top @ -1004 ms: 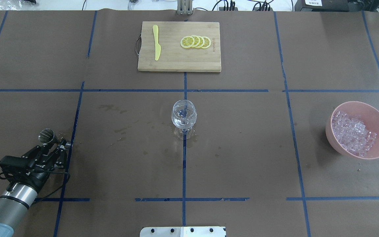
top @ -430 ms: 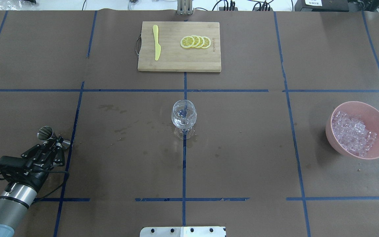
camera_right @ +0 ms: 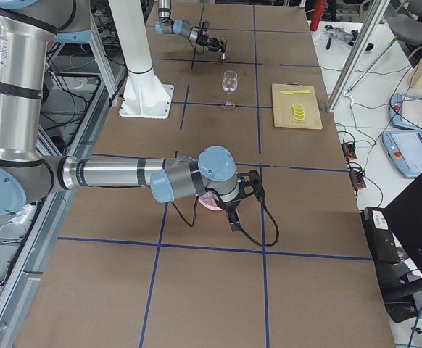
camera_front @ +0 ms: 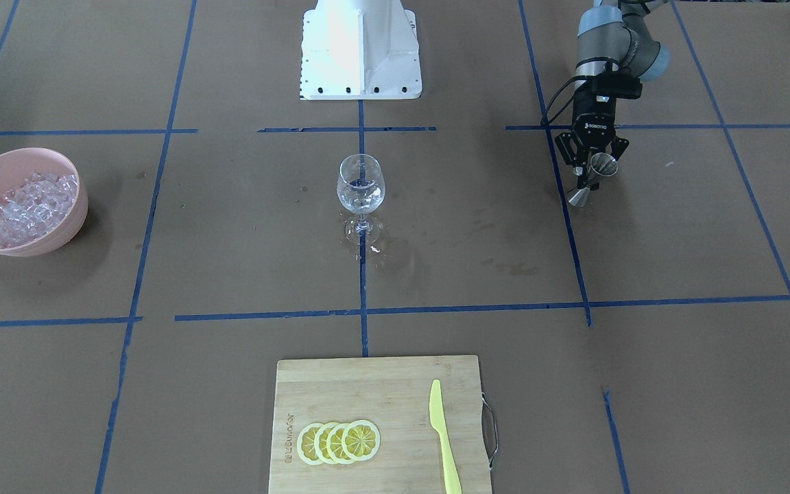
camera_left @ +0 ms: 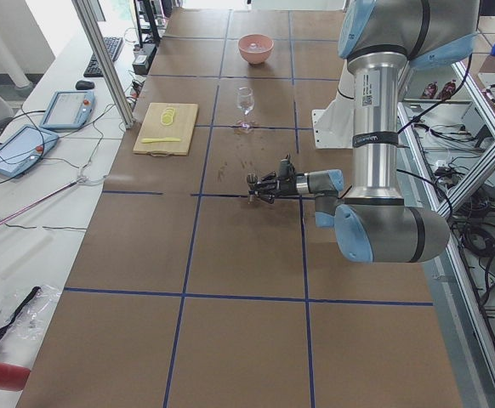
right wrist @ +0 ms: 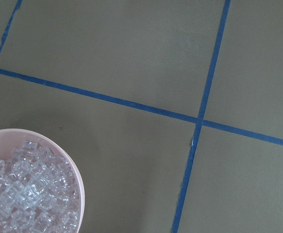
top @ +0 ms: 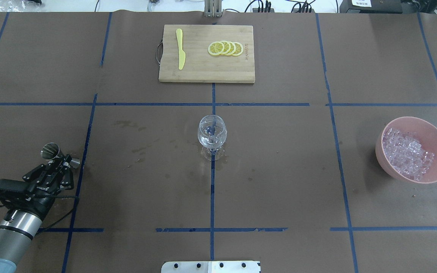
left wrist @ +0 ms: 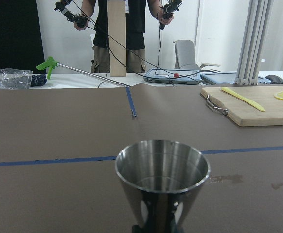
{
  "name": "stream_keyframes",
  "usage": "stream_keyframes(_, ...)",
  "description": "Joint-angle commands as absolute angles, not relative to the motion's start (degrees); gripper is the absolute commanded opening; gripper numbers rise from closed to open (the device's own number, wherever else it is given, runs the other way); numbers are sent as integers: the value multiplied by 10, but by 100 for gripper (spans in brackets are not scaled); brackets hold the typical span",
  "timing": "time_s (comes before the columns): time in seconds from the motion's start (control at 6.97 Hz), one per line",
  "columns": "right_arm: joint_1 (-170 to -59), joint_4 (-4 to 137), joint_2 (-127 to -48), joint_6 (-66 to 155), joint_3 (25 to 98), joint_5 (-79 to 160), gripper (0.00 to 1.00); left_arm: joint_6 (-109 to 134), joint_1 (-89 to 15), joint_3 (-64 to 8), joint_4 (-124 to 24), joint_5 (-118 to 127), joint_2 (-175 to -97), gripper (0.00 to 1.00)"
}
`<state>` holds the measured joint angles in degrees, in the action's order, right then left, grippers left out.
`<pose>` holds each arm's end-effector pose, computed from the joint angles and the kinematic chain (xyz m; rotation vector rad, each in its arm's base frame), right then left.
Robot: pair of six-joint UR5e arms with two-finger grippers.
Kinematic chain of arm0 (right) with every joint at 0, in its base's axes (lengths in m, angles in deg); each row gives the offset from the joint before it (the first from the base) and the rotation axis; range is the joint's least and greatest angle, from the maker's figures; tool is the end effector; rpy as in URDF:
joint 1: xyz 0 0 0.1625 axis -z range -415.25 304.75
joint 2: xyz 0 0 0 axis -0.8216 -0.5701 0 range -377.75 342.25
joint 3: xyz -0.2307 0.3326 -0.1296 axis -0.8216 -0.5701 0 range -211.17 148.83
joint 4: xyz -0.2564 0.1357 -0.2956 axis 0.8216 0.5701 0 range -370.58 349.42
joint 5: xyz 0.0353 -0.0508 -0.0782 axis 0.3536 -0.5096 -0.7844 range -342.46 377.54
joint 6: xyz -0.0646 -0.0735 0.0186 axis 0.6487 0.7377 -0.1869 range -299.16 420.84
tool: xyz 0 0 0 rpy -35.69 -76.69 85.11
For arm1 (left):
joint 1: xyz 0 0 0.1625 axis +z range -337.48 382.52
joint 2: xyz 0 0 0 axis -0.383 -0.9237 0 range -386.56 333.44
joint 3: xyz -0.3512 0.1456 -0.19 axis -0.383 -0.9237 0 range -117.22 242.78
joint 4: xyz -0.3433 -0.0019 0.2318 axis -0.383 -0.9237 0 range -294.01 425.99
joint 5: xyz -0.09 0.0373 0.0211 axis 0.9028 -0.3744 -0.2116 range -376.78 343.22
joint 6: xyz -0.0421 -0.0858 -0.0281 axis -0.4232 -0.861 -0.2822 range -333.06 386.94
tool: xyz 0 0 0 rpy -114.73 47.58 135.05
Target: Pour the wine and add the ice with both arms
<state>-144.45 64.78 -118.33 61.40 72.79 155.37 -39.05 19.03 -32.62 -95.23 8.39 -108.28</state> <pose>0.0534 -0.4297 0.5899 0.2943 -0.8286 -0.1533 0.3923 -0.2478 0.5258 1.1917 0.7790 -0.3770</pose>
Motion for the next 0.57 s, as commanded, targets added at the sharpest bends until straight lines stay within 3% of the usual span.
stream_keyframes(0.0,-1445,648,-1182,615,725,1554,100,-325,191,-337,-997,87,-1086,0)
stream_keyframes(0.43,-1445,647,-1182,615,723,1554,100,-105,173,-340,-1094,107,-1147,0)
